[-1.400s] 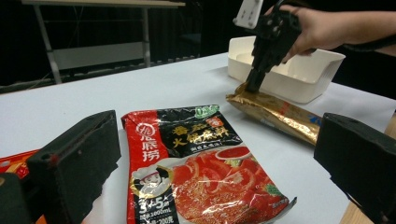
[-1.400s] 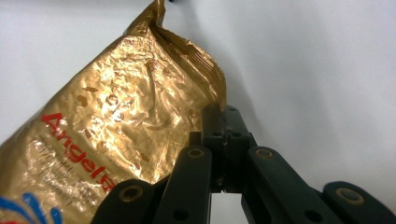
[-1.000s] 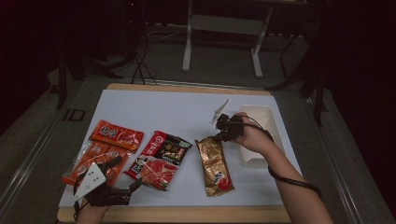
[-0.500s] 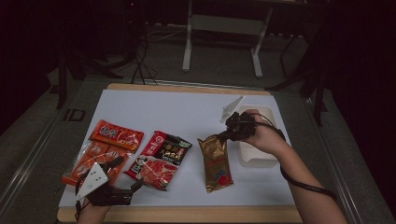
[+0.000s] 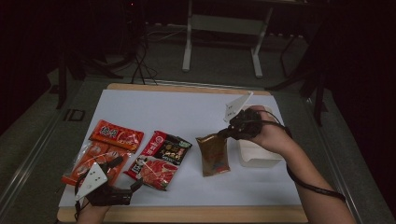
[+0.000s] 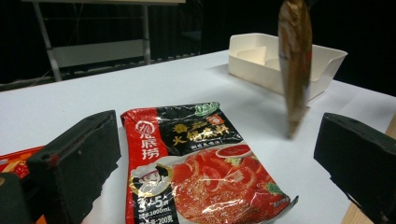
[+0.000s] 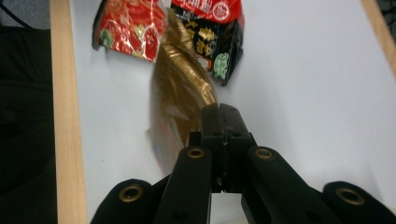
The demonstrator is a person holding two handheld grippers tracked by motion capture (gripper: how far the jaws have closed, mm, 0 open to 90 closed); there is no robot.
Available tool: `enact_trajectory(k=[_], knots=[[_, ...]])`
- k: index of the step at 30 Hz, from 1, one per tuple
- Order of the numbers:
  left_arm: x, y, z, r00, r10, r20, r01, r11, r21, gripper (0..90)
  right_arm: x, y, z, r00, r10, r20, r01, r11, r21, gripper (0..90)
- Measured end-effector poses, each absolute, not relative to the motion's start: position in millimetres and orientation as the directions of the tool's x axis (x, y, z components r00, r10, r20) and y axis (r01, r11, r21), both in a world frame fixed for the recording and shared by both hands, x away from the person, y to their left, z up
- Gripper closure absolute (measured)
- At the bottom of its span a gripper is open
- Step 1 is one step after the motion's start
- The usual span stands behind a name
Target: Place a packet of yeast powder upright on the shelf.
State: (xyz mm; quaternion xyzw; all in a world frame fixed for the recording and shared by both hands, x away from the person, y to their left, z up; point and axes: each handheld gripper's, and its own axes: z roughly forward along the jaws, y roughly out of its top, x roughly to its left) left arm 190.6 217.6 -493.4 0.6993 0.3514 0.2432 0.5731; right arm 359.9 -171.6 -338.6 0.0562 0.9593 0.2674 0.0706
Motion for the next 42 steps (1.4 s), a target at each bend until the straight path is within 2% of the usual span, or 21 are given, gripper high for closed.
enact_trajectory(k=[19,42], knots=[[190.7,218.2,-494.4,0.634,0.771,-0.069,0.215,-0.089,0.973,1.0,388.6,-188.8,-276.2,-0.947,0.252,-0.199,0.085,0.794,0.601,90.0],[188.0,219.9,-496.7,0.622,0.780,-0.075,0.226,-0.088,0.970,1.1,421.6,-241.4,-250.2,-0.873,0.407,-0.268,0.159,0.758,0.632,90.0]])
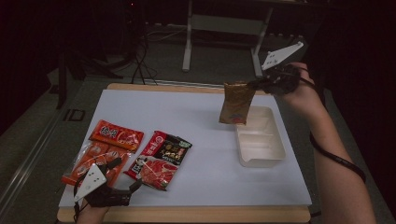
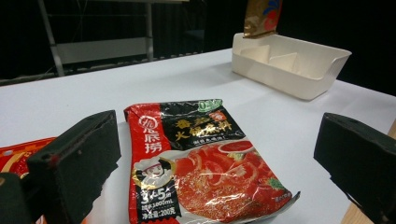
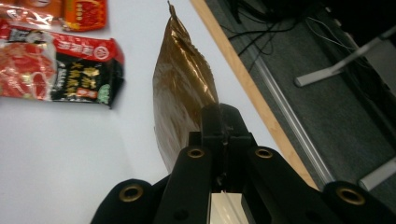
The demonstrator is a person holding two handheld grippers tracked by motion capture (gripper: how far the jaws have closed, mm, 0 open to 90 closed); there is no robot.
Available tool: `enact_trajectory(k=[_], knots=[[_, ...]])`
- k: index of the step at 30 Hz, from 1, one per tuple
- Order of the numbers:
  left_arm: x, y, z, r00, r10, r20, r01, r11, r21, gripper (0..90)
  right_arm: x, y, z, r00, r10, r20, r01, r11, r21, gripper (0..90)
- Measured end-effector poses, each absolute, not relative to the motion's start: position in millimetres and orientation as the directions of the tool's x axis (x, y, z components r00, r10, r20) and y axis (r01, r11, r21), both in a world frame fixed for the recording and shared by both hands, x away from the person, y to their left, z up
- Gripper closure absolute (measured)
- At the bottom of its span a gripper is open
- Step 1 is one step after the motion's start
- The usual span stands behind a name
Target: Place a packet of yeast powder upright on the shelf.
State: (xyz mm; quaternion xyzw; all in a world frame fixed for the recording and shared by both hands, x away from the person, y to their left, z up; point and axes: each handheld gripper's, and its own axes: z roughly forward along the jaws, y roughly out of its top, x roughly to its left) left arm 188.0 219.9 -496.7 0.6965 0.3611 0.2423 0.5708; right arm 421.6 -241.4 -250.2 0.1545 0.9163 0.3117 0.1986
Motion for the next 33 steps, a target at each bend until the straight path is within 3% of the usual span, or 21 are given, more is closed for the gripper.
enact_trajectory(k=[14,33], knots=[[185.2,220.7,-497.5,0.615,0.784,-0.079,0.231,-0.084,0.969,1.1,444.2,-266.4,-253.3,-0.825,0.478,-0.302,0.204,0.750,0.629,90.0],[178.9,223.2,-498.5,0.592,0.803,-0.074,0.239,-0.087,0.967,1.1,481.3,-289.0,-284.7,-0.772,0.544,-0.330,0.268,0.748,0.606,90.0]])
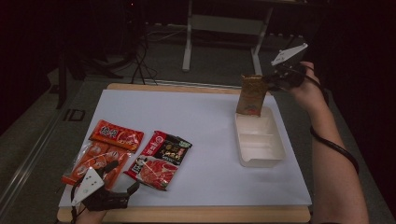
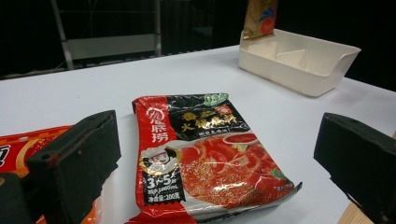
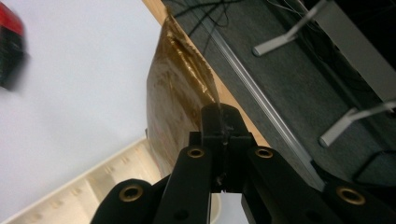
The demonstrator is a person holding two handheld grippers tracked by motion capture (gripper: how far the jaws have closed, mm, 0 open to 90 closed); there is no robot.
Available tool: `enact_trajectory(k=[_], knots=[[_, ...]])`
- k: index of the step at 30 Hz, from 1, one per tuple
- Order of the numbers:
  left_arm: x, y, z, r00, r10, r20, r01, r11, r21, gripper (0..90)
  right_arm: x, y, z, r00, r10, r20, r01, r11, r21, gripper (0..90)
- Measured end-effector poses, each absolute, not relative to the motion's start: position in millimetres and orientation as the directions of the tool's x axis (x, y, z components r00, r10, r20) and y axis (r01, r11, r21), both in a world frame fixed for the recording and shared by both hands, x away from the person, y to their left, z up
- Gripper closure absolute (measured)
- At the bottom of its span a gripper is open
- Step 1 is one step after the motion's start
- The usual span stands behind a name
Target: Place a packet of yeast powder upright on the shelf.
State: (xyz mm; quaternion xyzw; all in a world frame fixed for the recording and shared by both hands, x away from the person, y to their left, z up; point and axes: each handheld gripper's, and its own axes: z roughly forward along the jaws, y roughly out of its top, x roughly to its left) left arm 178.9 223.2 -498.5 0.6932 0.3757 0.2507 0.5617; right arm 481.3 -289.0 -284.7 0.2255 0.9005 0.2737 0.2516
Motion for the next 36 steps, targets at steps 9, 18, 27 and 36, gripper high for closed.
enact_trajectory(k=[9,18,27,36], knots=[[178.7,223.5,-498.8,0.593,0.802,-0.078,0.240,-0.084,0.967,1.1,489.0,-291.7,-306.0,-0.765,0.563,-0.313,0.293,0.736,0.610,90.0],[179.3,222.4,-499.0,0.597,0.798,-0.076,0.242,-0.089,0.966,1.1,487.6,-299.3,-310.3,-0.750,0.568,-0.338,0.307,0.752,0.583,90.0],[179.6,222.6,-499.3,0.597,0.798,-0.077,0.244,-0.090,0.966,1.1,490.9,-299.6,-326.1,-0.770,0.572,-0.283,0.319,0.729,0.606,90.0],[179.5,222.9,-499.1,0.599,0.797,-0.077,0.242,-0.088,0.966,1.1,492.3,-302.0,-348.7,-0.779,0.585,-0.228,0.360,0.713,0.602,90.0]])
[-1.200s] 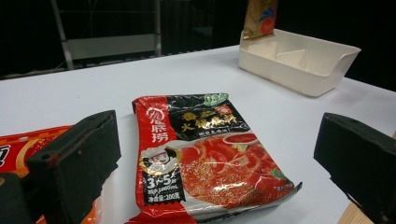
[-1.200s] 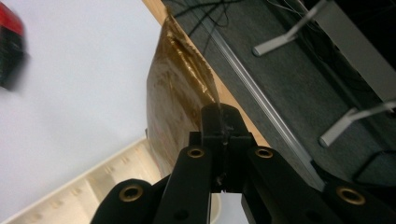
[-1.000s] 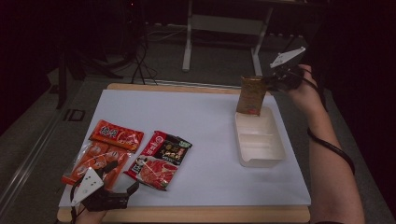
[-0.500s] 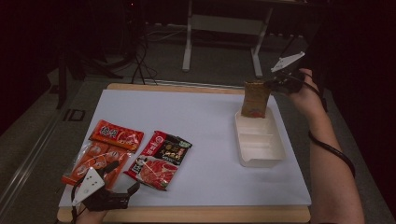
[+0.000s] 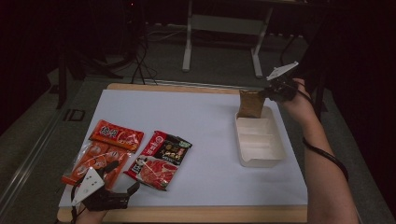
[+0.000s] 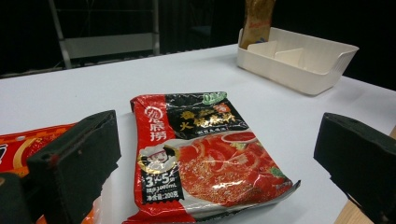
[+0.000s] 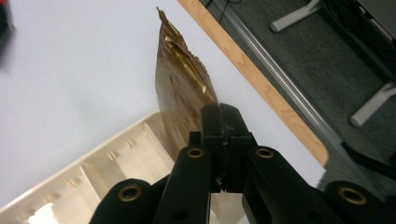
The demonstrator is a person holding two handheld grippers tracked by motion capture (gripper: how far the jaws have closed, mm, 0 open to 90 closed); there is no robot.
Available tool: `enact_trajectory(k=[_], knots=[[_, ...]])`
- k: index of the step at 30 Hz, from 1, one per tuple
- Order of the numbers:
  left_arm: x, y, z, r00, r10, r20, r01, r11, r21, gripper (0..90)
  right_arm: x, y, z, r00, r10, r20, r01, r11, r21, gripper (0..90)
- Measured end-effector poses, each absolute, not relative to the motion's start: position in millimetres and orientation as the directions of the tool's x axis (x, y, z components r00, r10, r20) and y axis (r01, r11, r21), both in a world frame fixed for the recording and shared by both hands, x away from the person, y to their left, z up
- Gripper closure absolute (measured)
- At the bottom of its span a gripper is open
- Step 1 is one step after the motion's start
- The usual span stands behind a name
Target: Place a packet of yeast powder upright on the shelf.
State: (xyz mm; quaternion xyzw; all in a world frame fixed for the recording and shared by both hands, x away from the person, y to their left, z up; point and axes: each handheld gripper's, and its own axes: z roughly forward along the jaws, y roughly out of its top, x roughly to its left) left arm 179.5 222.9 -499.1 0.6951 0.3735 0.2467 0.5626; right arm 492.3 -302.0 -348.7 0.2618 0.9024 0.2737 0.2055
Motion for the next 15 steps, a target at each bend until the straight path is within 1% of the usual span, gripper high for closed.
enact_trajectory(k=[4,5,6,9,10,15], knots=[[179.6,221.8,-498.9,0.601,0.795,-0.077,0.242,-0.090,0.966,1.1,491.6,-306.4,-349.3,-0.762,0.604,-0.233,0.375,0.705,0.602,89.3],[179.9,221.2,-498.9,0.604,0.794,-0.072,0.240,-0.094,0.966,1.1,491.0,-307.6,-348.5,-0.756,0.611,-0.233,0.381,0.702,0.602,87.9],[180.1,221.0,-498.9,0.604,0.793,-0.072,0.240,-0.095,0.966,1.1,489.4,-308.7,-346.5,-0.750,0.619,-0.232,0.387,0.696,0.604,78.0],[180.5,220.3,-498.9,0.606,0.792,-0.073,0.240,-0.095,0.966,1.1,484.8,-309.5,-339.6,-0.737,0.645,-0.201,0.407,0.661,0.630,75.5],[180.6,220.1,-498.7,0.607,0.791,-0.072,0.239,-0.096,0.966,1.1,482.6,-309.3,-337.2,-0.734,0.650,-0.199,0.407,0.655,0.637,72.5],[180.2,218.9,-497.6,0.611,0.789,-0.069,0.235,-0.097,0.967,1.1,473.8,-309.2,-330.7,-0.733,0.656,-0.179,0.407,0.634,0.658,69.5]])
